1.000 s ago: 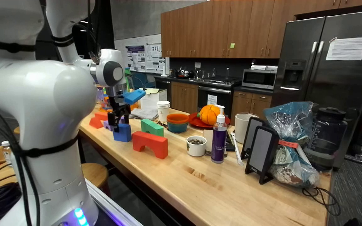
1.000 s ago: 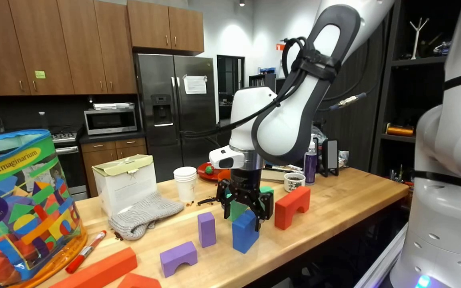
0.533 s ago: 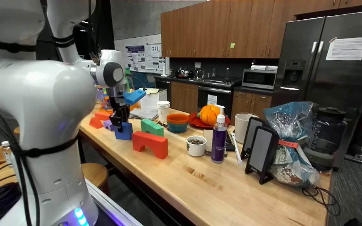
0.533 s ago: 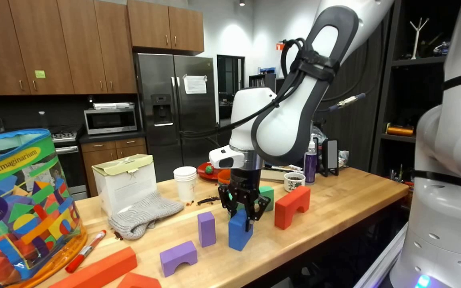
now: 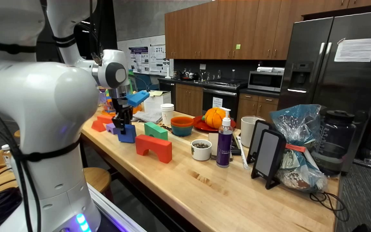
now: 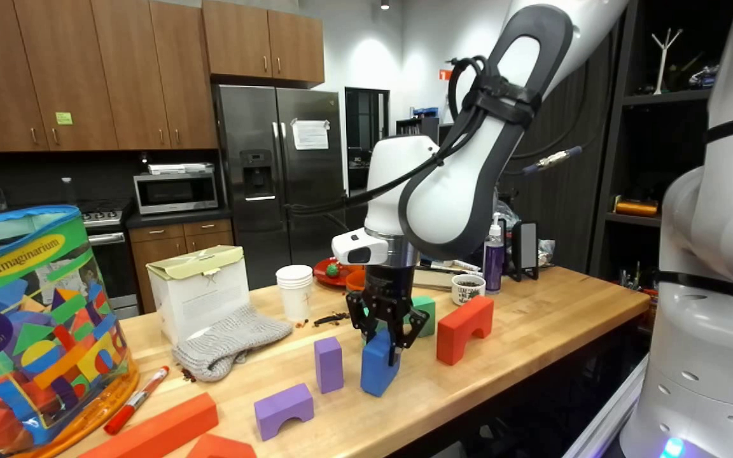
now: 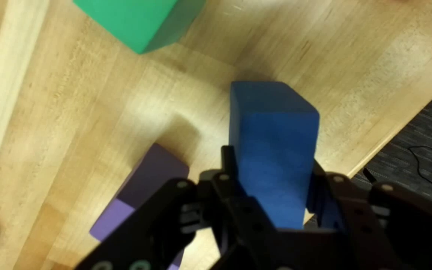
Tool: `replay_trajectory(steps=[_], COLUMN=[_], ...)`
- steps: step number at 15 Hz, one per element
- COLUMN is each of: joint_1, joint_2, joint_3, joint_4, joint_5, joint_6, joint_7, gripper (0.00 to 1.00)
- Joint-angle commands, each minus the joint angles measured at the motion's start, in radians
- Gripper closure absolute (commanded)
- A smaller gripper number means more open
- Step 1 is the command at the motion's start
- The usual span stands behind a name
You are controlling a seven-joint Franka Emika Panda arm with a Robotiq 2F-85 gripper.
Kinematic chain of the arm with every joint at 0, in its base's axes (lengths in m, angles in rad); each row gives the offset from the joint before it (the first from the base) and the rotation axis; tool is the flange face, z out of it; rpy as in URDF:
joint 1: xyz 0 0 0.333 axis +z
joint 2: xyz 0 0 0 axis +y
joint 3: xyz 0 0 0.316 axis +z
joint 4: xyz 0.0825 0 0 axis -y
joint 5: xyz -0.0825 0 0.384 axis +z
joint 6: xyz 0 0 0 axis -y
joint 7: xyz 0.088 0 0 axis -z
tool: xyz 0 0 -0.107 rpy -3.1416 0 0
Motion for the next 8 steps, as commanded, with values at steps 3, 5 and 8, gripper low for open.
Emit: replay_trajectory(steps=[3, 5, 8], joint_1=[0.003, 0.001, 0.006], joint_2=[-0.123, -0.16, -0.21], joint_3=[-0.002, -0.007, -0.036], joint_4=[-0.018, -0.018, -0.017], joint_5=[0.009, -0.005, 0.004], joint_6=[-0.045, -0.056, -0.083], joint_7=[0.022, 0.05, 0.068], gripper=[0.84, 0.84, 0.84])
